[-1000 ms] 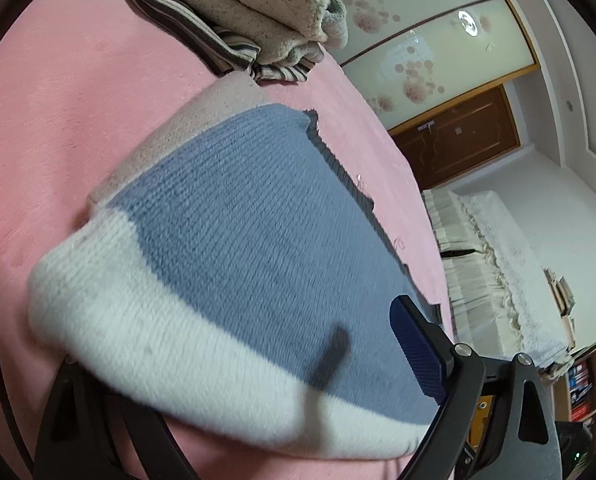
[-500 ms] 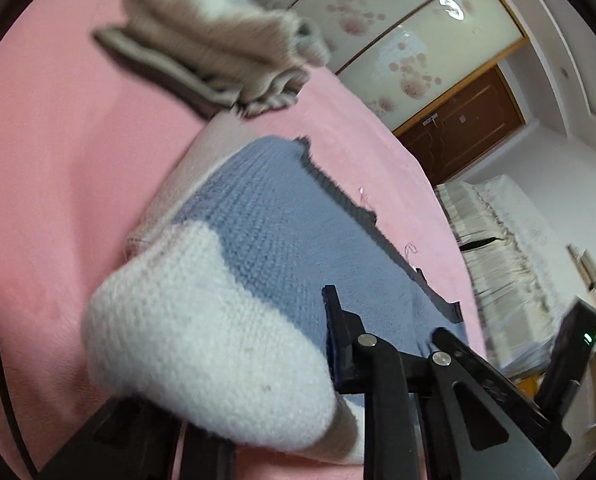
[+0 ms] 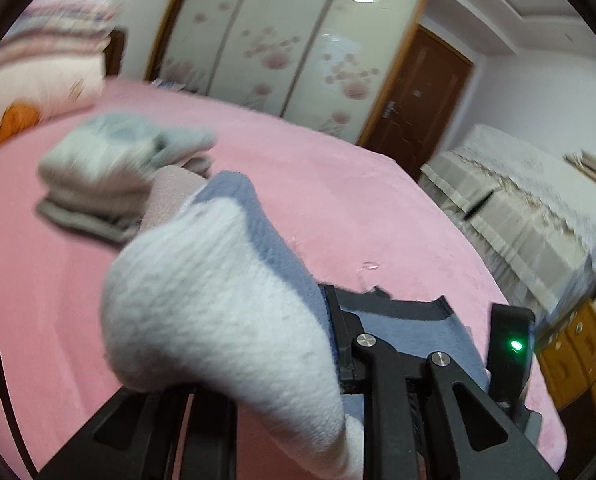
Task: Fold small clothes
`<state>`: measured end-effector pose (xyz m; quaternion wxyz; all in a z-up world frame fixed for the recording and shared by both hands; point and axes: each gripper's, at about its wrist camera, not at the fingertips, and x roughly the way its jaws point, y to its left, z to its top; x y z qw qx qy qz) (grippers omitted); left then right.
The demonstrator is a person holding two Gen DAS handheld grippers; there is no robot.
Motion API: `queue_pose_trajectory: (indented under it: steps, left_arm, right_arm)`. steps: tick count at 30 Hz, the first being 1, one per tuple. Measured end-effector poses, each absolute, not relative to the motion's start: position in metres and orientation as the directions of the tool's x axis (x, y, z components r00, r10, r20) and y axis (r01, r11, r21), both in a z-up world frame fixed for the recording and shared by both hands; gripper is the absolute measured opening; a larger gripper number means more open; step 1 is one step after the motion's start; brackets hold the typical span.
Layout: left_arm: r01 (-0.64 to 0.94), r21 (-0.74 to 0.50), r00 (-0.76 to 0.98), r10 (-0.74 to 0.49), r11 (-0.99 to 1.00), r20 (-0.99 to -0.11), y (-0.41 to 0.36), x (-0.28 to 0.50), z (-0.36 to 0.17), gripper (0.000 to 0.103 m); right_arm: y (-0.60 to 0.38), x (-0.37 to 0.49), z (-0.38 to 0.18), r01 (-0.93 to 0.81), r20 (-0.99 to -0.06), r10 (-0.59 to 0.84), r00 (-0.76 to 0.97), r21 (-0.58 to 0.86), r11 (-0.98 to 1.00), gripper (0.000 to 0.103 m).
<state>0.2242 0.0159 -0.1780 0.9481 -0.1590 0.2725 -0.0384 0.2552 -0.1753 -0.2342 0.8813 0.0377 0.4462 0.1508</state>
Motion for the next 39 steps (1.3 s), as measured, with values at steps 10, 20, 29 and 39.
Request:
queue_pose_trajectory:
  steps: [10, 20, 29, 39]
  left_arm:
    - [0.248, -0.103, 0.797, -0.263, 0.963, -0.544, -0.136, 0.244, -0.163, 0.018]
    - [0.400, 0.133, 0.697, -0.206, 0.907, -0.686, -0.234, 0.226, -0.240, 0.043]
    - [0.470, 0.033, 0.642, -0.316, 0.882, -0.699, -0.237, 0.210, -0.224, 0.073]
    - [0.356, -0.105, 0.687, -0.337, 0.928, -0.643, -0.154, 0.162, -0.164, 0.083]
  right_arm:
    - [-0.305, 0.203, -0.209, -0.094, -0.710, 0.267, 0.652, 0.274, 0.957, 0.009]
    - [-0.381, 0.182, -0.239, 0.022, -0.745, 0.231, 0.626, 0.313, 0.950, 0.009]
    - [-0.387, 0.183, -0.227, 0.011, -0.740, 0.220, 0.636, 0.294, 0.956, 0.009]
    - [-0.397, 0.189, -0.185, -0.009, -0.685, 0.337, 0.646, 0.434, 0.901, 0.052]
